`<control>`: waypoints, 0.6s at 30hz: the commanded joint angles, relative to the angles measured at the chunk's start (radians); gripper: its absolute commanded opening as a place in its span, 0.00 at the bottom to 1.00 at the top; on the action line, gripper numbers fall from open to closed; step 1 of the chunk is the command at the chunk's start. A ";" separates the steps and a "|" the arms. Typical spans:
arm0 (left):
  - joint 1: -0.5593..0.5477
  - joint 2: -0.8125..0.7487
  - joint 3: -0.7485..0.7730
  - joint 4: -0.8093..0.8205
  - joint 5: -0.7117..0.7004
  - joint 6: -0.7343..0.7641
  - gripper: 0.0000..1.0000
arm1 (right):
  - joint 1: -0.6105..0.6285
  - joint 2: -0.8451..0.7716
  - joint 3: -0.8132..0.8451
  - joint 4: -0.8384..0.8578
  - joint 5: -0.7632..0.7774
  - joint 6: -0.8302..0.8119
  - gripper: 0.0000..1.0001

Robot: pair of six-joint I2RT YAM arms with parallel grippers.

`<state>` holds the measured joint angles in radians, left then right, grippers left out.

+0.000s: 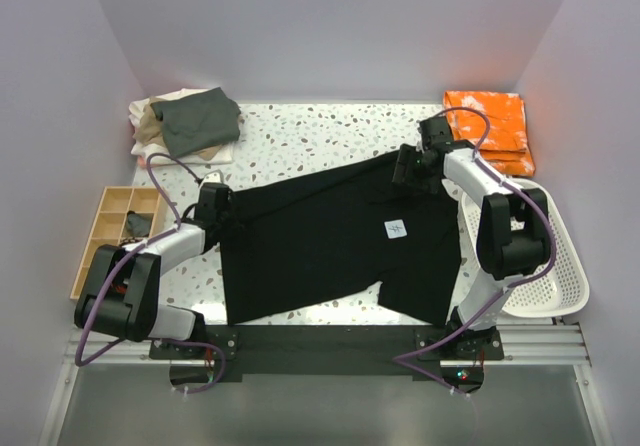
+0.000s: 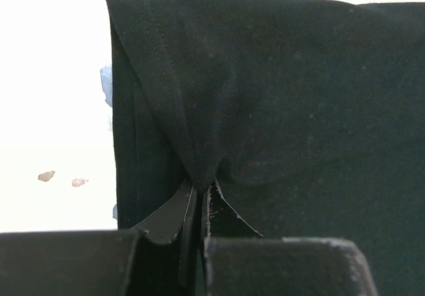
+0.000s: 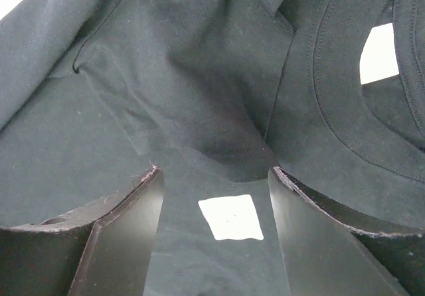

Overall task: Fold and stack the t-shirts
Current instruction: Grap the side of the flattened tshirt furthest away from the robot with both arms

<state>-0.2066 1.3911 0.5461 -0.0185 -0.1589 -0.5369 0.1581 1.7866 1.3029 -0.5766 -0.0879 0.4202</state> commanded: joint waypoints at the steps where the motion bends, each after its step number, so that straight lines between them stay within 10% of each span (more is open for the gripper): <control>1: 0.007 0.006 0.035 0.046 0.015 0.012 0.00 | 0.009 0.010 0.016 0.004 0.017 -0.003 0.64; 7: 0.006 0.009 0.034 0.043 0.021 0.012 0.00 | 0.011 0.053 0.041 -0.025 0.065 -0.034 0.57; 13: 0.007 0.014 0.038 0.043 0.018 0.018 0.00 | 0.011 0.028 0.045 -0.032 0.119 -0.050 0.00; 18: 0.007 0.026 0.051 0.035 0.019 0.028 0.00 | 0.009 -0.039 0.068 -0.055 0.149 -0.060 0.00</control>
<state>-0.2050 1.3994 0.5518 -0.0162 -0.1513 -0.5308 0.1642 1.8427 1.3155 -0.6006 0.0082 0.3794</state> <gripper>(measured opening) 0.039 0.022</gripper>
